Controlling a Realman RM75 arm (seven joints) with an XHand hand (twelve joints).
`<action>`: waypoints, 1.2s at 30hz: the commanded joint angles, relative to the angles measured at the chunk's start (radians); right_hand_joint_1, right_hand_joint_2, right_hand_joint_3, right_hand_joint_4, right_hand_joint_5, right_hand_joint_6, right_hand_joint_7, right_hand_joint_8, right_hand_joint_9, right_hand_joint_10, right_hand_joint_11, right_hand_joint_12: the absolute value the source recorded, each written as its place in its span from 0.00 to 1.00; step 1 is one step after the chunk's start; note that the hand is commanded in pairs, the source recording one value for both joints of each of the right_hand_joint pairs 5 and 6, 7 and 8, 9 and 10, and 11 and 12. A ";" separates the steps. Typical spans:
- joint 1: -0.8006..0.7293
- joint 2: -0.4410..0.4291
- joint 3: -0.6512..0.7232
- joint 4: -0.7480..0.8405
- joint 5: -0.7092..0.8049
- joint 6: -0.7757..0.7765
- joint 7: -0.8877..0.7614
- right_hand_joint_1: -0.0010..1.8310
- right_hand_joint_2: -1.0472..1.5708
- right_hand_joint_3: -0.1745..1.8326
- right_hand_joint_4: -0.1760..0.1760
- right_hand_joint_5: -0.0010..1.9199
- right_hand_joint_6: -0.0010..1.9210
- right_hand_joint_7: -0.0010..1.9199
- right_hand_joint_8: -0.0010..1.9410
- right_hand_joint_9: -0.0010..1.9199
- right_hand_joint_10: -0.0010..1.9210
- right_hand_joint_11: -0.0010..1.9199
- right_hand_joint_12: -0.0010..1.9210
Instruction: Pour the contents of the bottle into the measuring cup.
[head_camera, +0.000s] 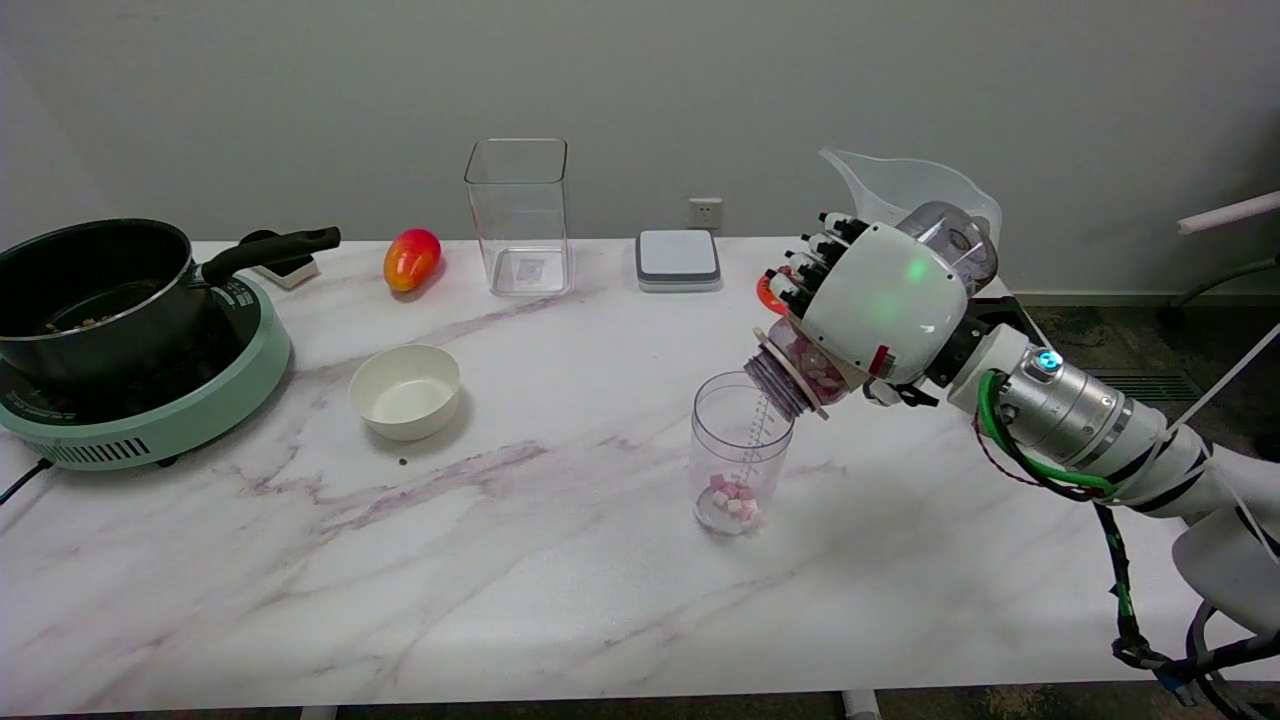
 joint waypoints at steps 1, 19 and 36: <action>0.003 -0.005 -0.016 -0.004 0.001 0.001 -0.033 0.69 0.97 0.22 0.50 1.00 1.00 0.99 0.98 0.84 0.84 0.72 0.72; 0.055 0.019 0.059 0.008 -0.043 0.055 -0.025 0.69 0.97 0.22 0.50 1.00 1.00 0.99 0.98 0.84 0.84 0.72 0.72; 0.033 0.008 0.053 -0.009 -0.043 0.051 -0.066 0.69 0.97 0.22 0.50 1.00 1.00 0.99 0.98 0.84 0.84 0.72 0.72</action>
